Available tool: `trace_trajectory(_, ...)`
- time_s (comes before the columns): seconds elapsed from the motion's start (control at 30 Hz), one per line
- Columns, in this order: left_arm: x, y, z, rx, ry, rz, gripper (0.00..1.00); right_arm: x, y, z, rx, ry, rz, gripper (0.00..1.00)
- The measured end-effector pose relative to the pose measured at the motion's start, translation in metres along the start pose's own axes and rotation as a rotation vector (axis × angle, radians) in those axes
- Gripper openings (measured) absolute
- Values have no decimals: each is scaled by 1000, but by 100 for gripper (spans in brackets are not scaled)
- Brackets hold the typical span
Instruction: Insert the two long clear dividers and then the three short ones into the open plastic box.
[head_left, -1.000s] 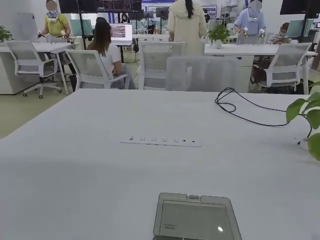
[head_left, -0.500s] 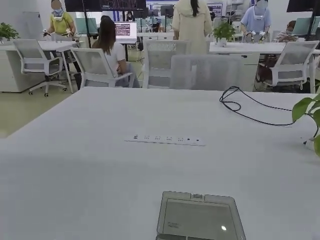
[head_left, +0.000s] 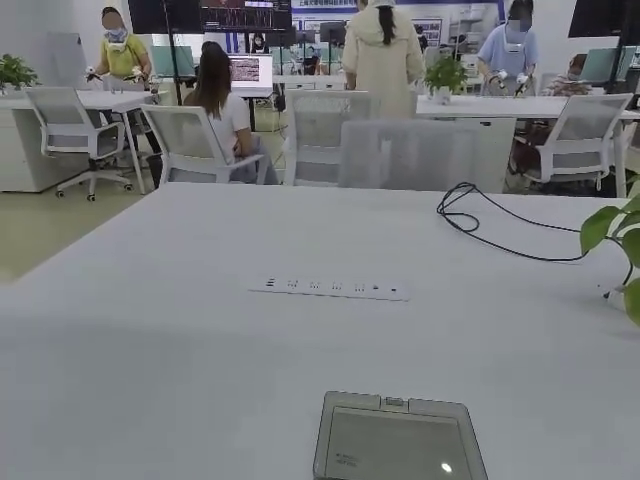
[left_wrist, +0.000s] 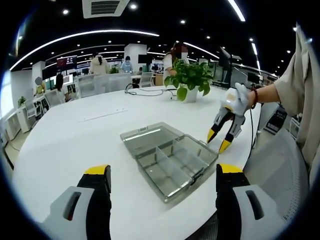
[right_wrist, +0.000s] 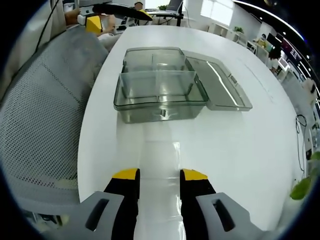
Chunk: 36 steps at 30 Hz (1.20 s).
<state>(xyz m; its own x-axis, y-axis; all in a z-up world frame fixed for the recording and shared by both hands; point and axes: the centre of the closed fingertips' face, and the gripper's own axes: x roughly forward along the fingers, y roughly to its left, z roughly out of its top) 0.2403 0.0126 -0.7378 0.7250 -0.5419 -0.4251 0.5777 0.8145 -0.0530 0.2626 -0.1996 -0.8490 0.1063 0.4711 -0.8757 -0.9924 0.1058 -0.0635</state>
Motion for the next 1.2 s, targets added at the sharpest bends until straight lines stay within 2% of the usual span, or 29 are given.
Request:
trace_trajectory(0.1,-1,0,1,-8,-6,5,89,-6,-4,0,-1,4,-43,32)
trace_trajectory(0.23,-2,-1,1,-46,-11,-5,87,-20,-8,9,-12,-16,-100,32)
trace_trajectory(0.37,-3,-4,3,-68,-25,-16,86,-35,-9,23,-53,-32,-150,32)
trace_trajectory(0.53,-3,-10,6,-87,-36,-34,84,-47,-7,42,-115,-54,-187,32)
trace_trajectory(0.67,-3,-17,11,-116,-63,-60,82,-54,-2,67,-156,-105,-208,32)
trace_trajectory(0.73,-3,-21,11,-122,-64,-73,80,-56,1,79,-175,-133,-220,32)
trace_trajectory(0.93,-4,-28,11,-163,-69,-108,67,-59,12,113,-216,-220,-235,32)
trace_trajectory(1.07,-6,-33,15,-203,-90,-144,54,-58,19,135,-239,-276,-239,32)
trace_trajectory(1.2,-7,-37,15,-216,-91,-163,47,-52,27,156,-253,-331,-239,32)
